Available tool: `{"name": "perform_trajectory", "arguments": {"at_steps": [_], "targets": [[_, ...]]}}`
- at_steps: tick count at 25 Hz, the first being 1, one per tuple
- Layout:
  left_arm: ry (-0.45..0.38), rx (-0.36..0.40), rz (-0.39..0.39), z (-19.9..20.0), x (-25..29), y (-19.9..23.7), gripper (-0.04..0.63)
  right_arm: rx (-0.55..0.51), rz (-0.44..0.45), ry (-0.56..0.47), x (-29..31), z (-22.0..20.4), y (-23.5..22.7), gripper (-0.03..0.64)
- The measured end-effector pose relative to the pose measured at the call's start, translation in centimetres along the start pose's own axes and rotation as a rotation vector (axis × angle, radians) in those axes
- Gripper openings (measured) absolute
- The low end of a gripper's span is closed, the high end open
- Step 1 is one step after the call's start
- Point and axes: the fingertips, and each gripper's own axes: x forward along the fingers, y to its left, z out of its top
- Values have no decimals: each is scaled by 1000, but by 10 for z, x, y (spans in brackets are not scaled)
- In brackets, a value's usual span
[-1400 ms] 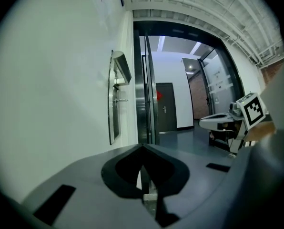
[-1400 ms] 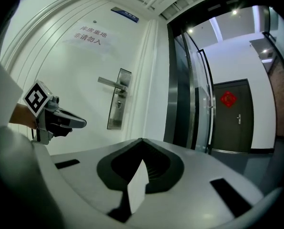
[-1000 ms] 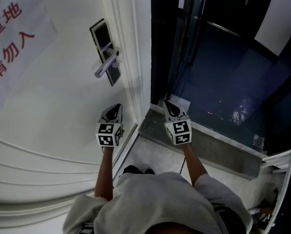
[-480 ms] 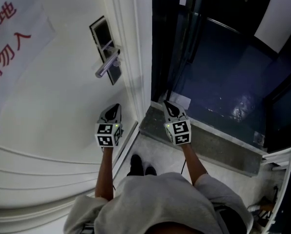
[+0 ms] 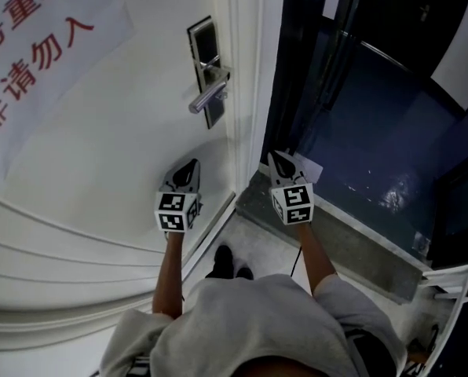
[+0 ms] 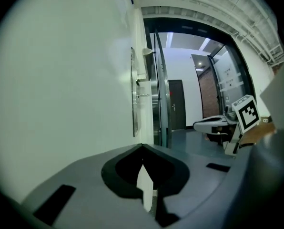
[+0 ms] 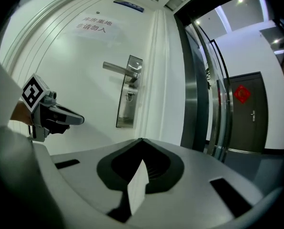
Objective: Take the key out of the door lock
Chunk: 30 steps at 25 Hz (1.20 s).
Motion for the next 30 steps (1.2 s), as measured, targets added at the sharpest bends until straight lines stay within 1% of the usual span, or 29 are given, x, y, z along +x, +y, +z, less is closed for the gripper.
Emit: {"name": "perform_trajectory", "arguments": {"at_steps": [3,7,11,14,19,21,24,30], "targets": [[6,2,18,-3,-11,9,18,-13,37,-17,14,11,15,23],[-5,7,32,-2,-20,17,18,-30,83,-46,31,27,35,23],[-7,12,29,-1,-22,18,18,-75,123,-66,45,45,49,23],[-7,15,28,0,-23,19,18,-140,134,-91,54,63,52,23],[-5,28,18,1,-21,19,18,-293,139,-132,68,96,50,23],[-8,28,12,2,-20,17,18,-377,131,-142,73,109,49,23],[-12,25,3,3,-17,15,18,-558,106,-142,80,122,48,23],[-9,34,-16,4,-15,8,18,-1020,47,-103,97,124,49,23]]}}
